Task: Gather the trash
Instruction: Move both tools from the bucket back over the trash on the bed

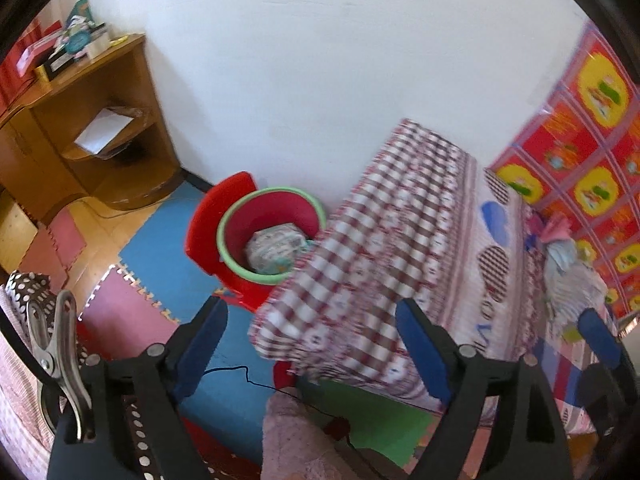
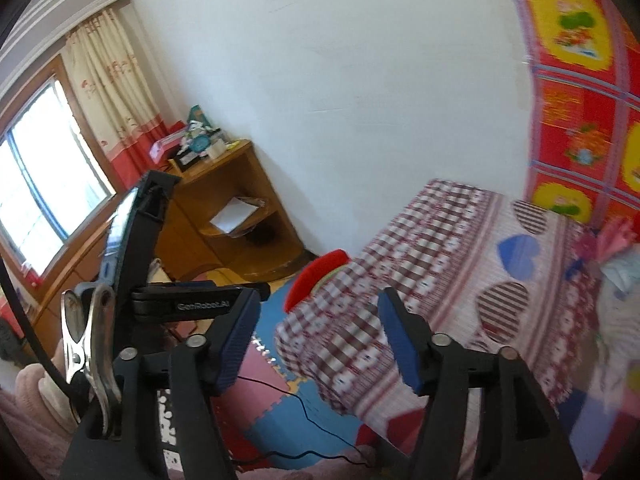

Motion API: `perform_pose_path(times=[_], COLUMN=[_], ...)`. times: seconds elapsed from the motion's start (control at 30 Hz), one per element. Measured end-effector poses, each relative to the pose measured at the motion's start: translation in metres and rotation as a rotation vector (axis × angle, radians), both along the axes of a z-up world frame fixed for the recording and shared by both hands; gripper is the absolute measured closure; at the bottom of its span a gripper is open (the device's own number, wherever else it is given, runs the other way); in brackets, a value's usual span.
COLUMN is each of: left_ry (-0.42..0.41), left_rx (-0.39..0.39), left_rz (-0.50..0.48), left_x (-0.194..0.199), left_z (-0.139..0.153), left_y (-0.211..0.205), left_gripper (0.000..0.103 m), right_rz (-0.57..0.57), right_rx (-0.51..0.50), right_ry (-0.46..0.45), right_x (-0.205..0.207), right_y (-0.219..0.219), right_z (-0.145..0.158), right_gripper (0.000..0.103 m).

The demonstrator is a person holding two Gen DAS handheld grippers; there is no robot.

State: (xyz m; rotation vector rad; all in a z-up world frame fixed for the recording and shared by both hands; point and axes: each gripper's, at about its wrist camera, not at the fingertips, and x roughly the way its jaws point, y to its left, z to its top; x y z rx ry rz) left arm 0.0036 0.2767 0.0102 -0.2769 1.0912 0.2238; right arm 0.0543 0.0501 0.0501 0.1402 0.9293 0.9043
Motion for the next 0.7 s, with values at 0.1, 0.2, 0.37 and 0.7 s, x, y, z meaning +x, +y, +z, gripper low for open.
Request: perform_pose_path(times=[0.1, 0.2, 0.37, 0.7], left_ry=[-0.007, -0.014, -0.007, -0.003], left_rx=[-0.008, -0.016, -0.022, -0.021], left_rz=[-0.026, -0.065, -0.138, -0.295], left_x=[0.001, 0.003, 0.012, 0.043], left_z=[0.003, 0.007, 0.010, 0.010], left_y=[-0.022, -0.046, -0.086, -0.145], left_gripper=[0.014, 0.014, 0.014, 0.014], right_rz=[-0.028, -0.062, -0.119, -0.269], right_rx=[-0.018, -0.032, -0.052, -0.089], right_ry=[0.008, 0.009, 0.017, 0.053], right_x=[0.001, 0.000, 0.001, 0.017], right_y=[-0.019, -0.041, -0.074, -0.132], right_z=[-0.004, -0.007, -0.013, -0.025], right_gripper=[0.031, 0.031, 0.031, 0.031])
